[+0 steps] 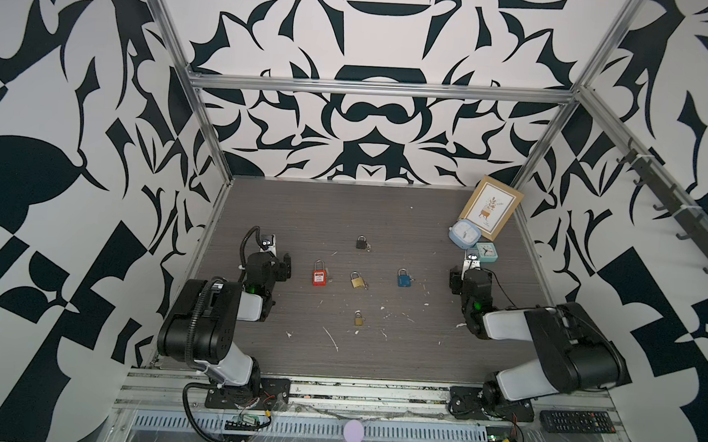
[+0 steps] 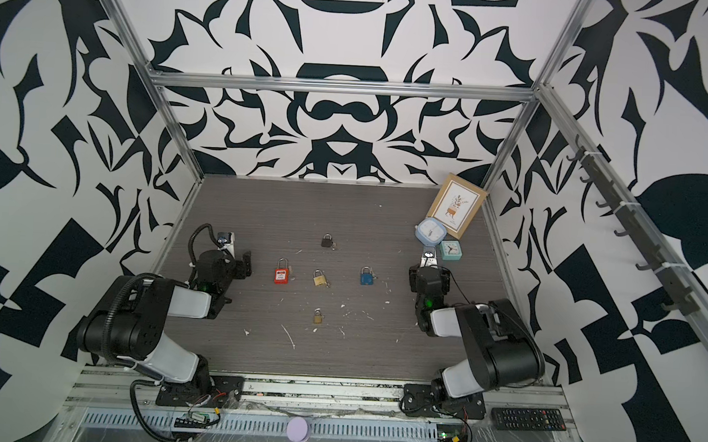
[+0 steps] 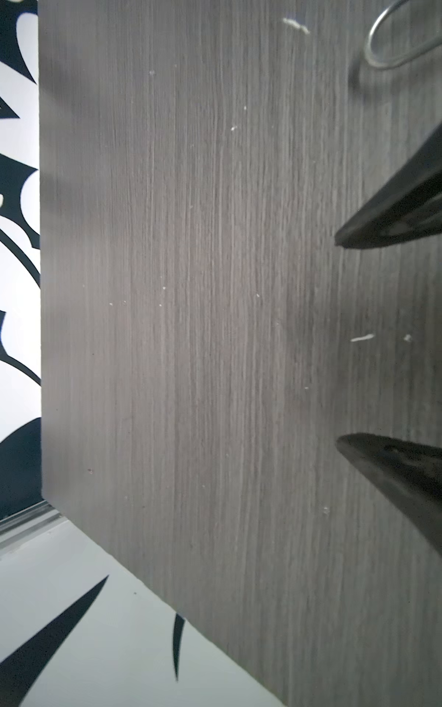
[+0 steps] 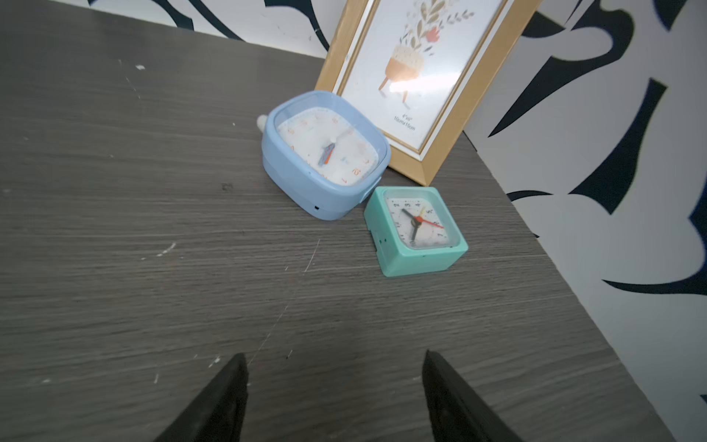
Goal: Lock with the key
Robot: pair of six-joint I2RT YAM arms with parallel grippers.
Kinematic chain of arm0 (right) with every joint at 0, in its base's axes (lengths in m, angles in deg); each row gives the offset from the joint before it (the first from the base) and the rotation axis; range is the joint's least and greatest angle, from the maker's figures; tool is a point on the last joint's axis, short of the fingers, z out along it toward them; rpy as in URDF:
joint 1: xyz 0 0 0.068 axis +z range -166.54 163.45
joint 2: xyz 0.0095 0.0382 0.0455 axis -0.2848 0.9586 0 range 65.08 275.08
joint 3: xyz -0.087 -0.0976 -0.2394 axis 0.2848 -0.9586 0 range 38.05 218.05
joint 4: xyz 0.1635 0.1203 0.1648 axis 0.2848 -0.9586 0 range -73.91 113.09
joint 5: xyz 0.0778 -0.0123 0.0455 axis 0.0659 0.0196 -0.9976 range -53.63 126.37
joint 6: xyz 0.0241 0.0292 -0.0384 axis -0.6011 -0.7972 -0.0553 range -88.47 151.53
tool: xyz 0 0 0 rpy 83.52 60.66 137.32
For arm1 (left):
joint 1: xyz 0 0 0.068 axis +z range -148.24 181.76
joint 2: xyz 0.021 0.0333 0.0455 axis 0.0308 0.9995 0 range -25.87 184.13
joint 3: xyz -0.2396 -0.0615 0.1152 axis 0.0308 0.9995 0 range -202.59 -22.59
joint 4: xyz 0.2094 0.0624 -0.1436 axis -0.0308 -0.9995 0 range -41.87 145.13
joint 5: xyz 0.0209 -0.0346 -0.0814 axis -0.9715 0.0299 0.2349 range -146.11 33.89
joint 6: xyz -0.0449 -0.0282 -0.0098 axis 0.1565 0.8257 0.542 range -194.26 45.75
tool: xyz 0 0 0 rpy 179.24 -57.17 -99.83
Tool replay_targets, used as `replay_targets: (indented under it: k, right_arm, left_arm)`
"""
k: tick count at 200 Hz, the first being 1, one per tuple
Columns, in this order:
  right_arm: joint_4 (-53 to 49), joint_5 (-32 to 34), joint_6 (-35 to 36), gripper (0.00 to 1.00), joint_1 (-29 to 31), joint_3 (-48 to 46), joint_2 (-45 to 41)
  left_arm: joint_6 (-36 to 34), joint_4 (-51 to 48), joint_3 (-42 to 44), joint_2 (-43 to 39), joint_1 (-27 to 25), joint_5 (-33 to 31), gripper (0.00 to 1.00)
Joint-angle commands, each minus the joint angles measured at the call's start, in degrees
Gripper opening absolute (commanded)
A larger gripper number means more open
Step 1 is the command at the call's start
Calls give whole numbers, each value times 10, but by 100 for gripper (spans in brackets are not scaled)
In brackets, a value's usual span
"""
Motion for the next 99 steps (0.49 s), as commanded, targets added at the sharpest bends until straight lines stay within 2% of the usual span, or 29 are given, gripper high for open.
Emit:
replay_targets:
  k: [1, 11, 20, 42, 99]
  right_arm:
    - [68, -48, 3, 77, -22, 16, -1]
    - [26, -71, -13, 80, -40, 33, -2]
    - [39, -93, -19, 90, -52, 30, 2]
    - [23, -93, -20, 99, -54, 33, -1]
    - [24, -91, -19, 99, -53, 33, -2]
  left_arm:
    - [0, 8, -20, -4, 4, 26, 99]
    - [-1, 10, -19, -4, 4, 26, 99]
    - [-1, 24, -17, -1, 5, 22, 99]
    - [-1, 19, -17, -2, 4, 24, 99]
    - [6, 5, -28, 6, 14, 45, 99]
